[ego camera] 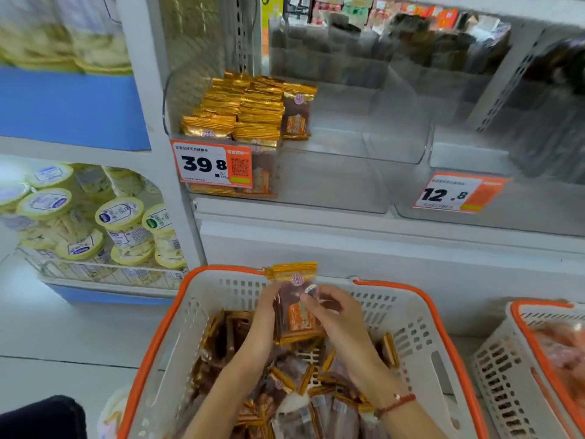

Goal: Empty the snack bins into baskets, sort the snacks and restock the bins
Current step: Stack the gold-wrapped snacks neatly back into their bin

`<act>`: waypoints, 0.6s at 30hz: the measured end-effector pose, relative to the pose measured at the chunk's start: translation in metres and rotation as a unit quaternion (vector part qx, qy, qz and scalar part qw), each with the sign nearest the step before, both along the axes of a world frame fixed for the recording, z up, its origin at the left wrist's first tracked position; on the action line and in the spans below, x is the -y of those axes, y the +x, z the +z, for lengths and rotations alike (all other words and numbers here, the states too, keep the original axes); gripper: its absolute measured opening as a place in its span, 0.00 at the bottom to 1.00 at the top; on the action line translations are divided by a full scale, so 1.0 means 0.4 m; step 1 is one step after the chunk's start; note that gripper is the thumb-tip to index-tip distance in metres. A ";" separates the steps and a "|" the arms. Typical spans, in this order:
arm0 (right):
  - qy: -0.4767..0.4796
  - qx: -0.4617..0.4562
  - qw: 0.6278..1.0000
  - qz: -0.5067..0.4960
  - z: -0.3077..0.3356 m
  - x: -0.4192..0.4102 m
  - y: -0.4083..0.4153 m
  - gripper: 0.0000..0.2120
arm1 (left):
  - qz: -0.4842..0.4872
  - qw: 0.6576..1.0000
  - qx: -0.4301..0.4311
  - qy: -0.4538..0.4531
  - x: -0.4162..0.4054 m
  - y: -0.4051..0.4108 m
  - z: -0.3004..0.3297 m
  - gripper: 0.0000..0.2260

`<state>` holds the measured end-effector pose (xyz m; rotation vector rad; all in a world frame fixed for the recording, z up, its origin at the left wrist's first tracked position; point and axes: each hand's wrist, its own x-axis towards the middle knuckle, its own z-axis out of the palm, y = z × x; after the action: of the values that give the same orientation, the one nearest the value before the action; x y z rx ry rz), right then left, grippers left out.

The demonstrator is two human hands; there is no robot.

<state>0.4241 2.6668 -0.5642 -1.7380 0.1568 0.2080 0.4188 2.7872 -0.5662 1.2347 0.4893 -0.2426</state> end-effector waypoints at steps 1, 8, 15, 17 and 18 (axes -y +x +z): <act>-0.026 0.025 0.999 0.000 0.016 -0.007 -0.006 0.06 | 0.005 1.000 0.020 0.005 0.011 -0.006 0.026 0.18; -0.031 0.127 0.987 0.097 0.160 -0.037 0.033 0.23 | -0.017 0.980 0.177 0.084 0.016 -0.029 0.173 0.10; -0.009 0.154 0.951 0.268 0.388 -0.056 0.123 0.17 | 0.052 0.937 0.299 0.175 -0.038 0.064 0.314 0.24; -0.015 0.183 0.950 0.254 0.436 -0.071 0.156 0.15 | 0.044 0.906 0.333 0.258 -0.067 0.111 0.357 0.22; -0.019 0.195 0.950 0.242 0.456 -0.078 0.175 0.14 | 0.036 0.887 0.341 0.308 -0.080 0.132 0.378 0.22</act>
<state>0.4939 2.6979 -0.3816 -1.7970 -0.5655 0.2129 0.4717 2.8191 -0.4150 1.8040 -0.0238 0.4487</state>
